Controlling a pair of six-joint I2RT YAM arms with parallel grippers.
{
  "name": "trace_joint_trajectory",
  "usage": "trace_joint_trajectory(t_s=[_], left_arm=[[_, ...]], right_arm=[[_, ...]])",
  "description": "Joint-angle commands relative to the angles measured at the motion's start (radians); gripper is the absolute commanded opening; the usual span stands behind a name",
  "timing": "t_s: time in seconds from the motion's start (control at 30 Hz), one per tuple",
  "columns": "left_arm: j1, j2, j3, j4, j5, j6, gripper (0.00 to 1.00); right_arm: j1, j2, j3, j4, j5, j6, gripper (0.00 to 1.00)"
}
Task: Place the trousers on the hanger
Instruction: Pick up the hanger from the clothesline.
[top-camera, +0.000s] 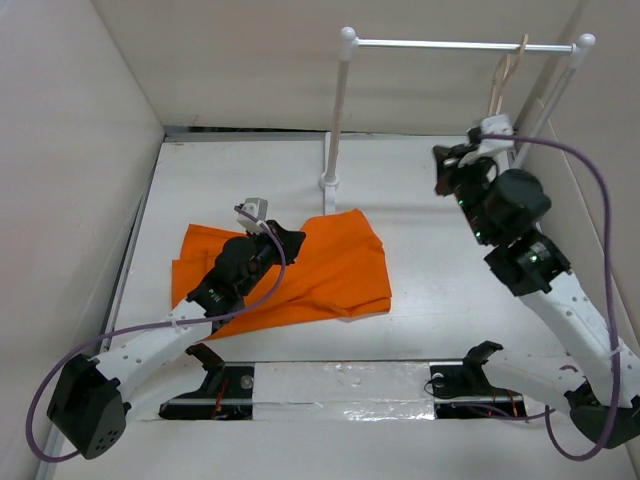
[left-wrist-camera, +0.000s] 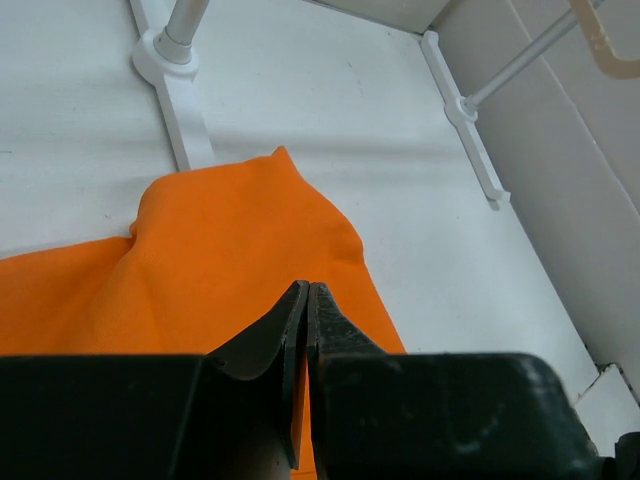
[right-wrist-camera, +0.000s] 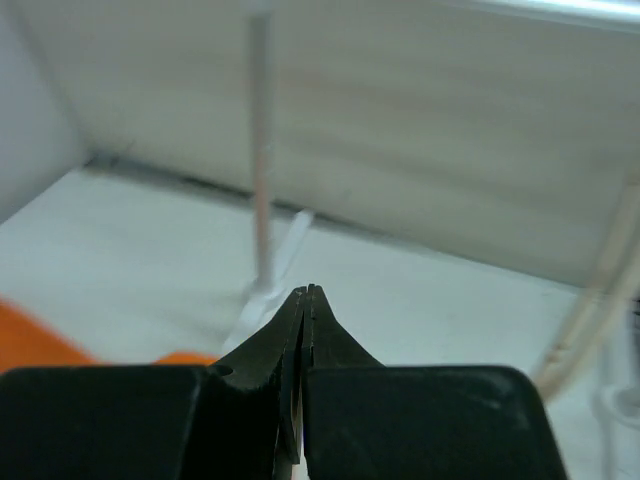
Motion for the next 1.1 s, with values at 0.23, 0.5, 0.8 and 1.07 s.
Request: trace_joint_trajectory(t_s=[0.23, 0.5, 0.8, 1.07], left_arm=[[-0.003, -0.025, -0.012, 0.006, 0.043, 0.048, 0.00], [-0.003, -0.018, -0.010, 0.003, 0.070, 0.046, 0.06], [-0.003, -0.003, -0.010, 0.020, 0.074, 0.045, 0.07], [-0.003, -0.009, -0.021, 0.038, 0.113, 0.040, 0.07]], right_arm=[[-0.509, 0.128, 0.211, -0.143, 0.104, -0.056, 0.60], [-0.659, 0.293, 0.248, -0.122, -0.284, -0.010, 0.73], [-0.705, 0.318, 0.194, -0.056, -0.338, 0.028, 0.65], [-0.705, 0.359, 0.203, 0.002, -0.459, 0.036, 0.71]])
